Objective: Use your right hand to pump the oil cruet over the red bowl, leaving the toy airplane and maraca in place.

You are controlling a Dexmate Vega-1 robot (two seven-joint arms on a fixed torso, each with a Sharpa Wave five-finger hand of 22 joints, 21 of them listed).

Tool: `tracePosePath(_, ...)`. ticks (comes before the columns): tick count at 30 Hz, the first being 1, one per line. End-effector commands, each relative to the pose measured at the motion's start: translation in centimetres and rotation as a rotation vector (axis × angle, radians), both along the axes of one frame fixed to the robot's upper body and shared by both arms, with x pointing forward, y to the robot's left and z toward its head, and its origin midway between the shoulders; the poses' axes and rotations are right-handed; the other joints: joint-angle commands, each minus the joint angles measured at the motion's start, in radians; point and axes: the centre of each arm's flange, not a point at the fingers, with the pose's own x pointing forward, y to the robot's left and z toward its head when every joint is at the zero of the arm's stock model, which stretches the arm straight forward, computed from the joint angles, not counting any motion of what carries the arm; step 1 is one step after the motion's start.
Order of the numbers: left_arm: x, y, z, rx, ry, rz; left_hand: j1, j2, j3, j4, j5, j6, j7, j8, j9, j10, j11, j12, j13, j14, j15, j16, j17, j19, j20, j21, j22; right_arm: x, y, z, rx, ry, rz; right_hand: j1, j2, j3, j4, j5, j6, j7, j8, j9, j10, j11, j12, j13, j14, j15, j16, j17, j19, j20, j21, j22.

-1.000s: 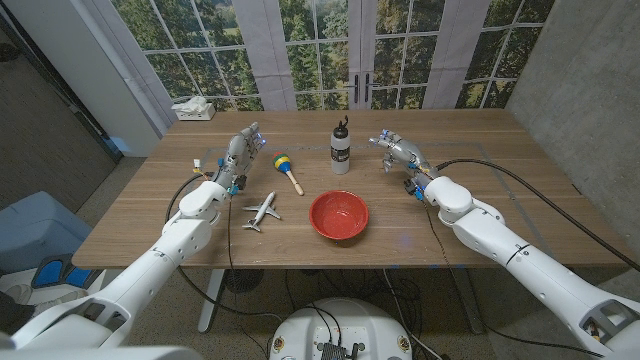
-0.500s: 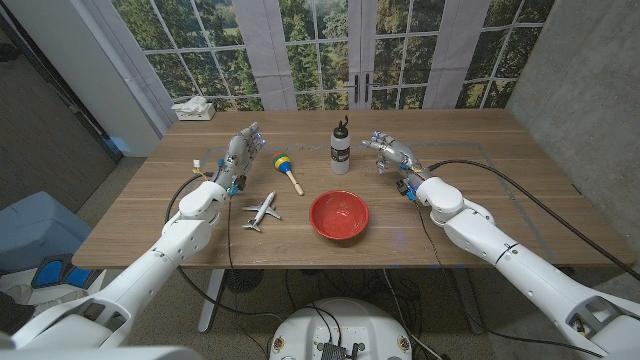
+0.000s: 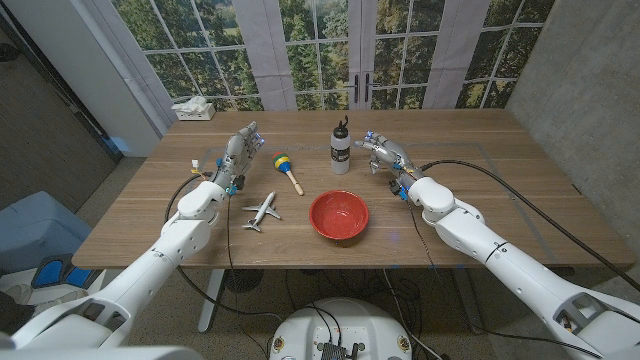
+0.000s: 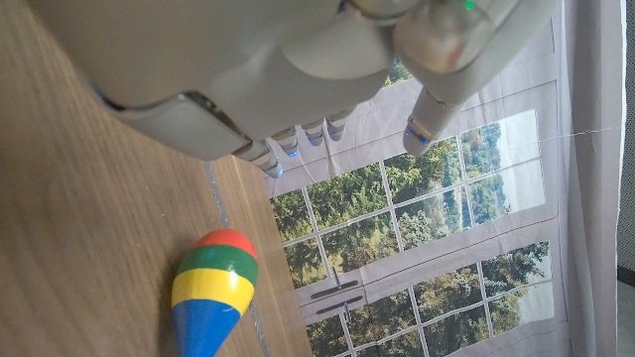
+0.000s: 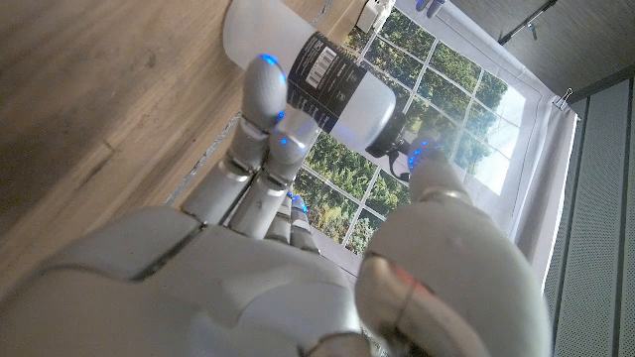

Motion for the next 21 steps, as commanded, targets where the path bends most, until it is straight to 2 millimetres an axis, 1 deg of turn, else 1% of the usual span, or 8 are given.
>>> tracePosePath(1,0.0,0.0,-0.1,0.000,0.002,-0.002,-0.008,0.062,-0.001,-0.001,0.009,-0.001,0.000,0.005,0.002,-0.073,-0.006,0.009,0.003,-0.100,-0.053,0.003,0.001,0.006,-0.028,0.008,0.004,0.5,1.5,-0.3,-0.010,0.015,0.035,0.009,0.012,0.003,0.001,-0.005,0.005,0.006,-0.002,0.003,0.002,0.002,-0.004,0.001,-0.003,0.000,-0.010,-0.006,0.012,-0.004,-0.003,-0.006)
tracePosePath(6,0.1,0.0,0.0,0.001,0.001,0.000,-0.008,0.062,-0.001,-0.001,0.009,-0.001,0.000,0.005,0.002,-0.072,-0.005,0.009,0.003,-0.100,-0.053,0.003,0.001,0.006,-0.028,0.007,0.004,0.6,2.1,-0.3,-0.009,0.015,0.042,0.017,0.017,0.003,0.002,-0.008,0.006,0.006,-0.003,0.003,0.008,0.003,-0.004,0.001,-0.001,-0.001,-0.020,-0.012,0.015,-0.004,-0.002,-0.012)
tracePosePath(12,0.2,0.0,0.1,-0.001,0.001,-0.002,-0.009,0.062,-0.001,0.000,0.009,-0.001,0.000,0.005,0.002,-0.072,-0.004,0.009,0.003,-0.100,-0.053,0.003,0.001,0.007,-0.029,0.007,0.004,0.9,2.6,-0.2,-0.023,0.028,0.052,0.027,0.023,0.002,0.004,-0.014,0.007,0.011,-0.005,0.003,0.012,0.010,-0.004,0.001,0.018,0.000,-0.018,-0.008,0.020,-0.004,0.000,-0.023)
tracePosePath(15,0.2,0.0,0.0,-0.004,0.001,-0.002,-0.009,0.062,-0.001,0.000,0.009,-0.001,0.000,0.005,0.002,-0.071,-0.006,0.010,0.003,-0.100,-0.052,0.003,0.001,0.007,-0.029,0.007,0.004,1.0,3.0,-0.1,-0.037,0.028,0.054,0.030,0.023,0.001,0.005,-0.017,0.005,0.013,-0.007,0.002,0.008,0.012,-0.007,0.001,0.014,0.000,-0.029,-0.014,0.020,-0.004,0.000,-0.029)
tracePosePath(17,0.2,0.0,0.0,-0.004,0.000,-0.001,-0.009,0.062,-0.001,0.000,0.009,0.001,0.000,0.006,0.002,-0.069,-0.005,0.010,0.003,-0.099,-0.051,0.004,0.002,0.007,-0.029,0.007,0.004,1.1,3.3,0.0,-0.045,0.026,0.064,0.038,0.028,0.003,0.005,-0.020,-0.001,0.029,-0.010,0.001,0.003,0.025,-0.009,0.001,0.010,-0.001,-0.039,-0.021,0.021,-0.005,-0.001,-0.035)
tracePosePath(18,0.2,0.0,0.0,-0.004,0.000,-0.001,-0.009,0.062,-0.002,0.000,0.009,0.001,0.000,0.006,0.002,-0.069,-0.005,0.010,0.003,-0.098,-0.051,0.004,0.002,0.008,-0.029,0.007,0.004,1.1,3.4,0.0,-0.041,0.025,0.066,0.042,0.031,0.004,0.004,-0.022,-0.003,0.034,-0.011,0.001,0.002,0.028,-0.010,0.001,0.010,-0.001,-0.043,-0.024,0.021,-0.005,-0.001,-0.039)
tracePosePath(21,0.2,0.1,0.1,-0.003,0.001,-0.002,-0.010,0.062,-0.002,0.002,0.009,0.002,0.000,0.006,0.002,-0.069,-0.005,0.010,0.003,-0.098,-0.050,0.004,0.002,0.008,-0.029,0.007,0.004,1.2,3.7,0.0,-0.039,0.023,0.070,0.052,0.036,0.006,0.003,-0.027,-0.007,0.036,-0.013,0.000,0.001,0.032,-0.010,0.001,0.011,-0.001,-0.050,-0.029,0.018,-0.005,-0.001,-0.042)
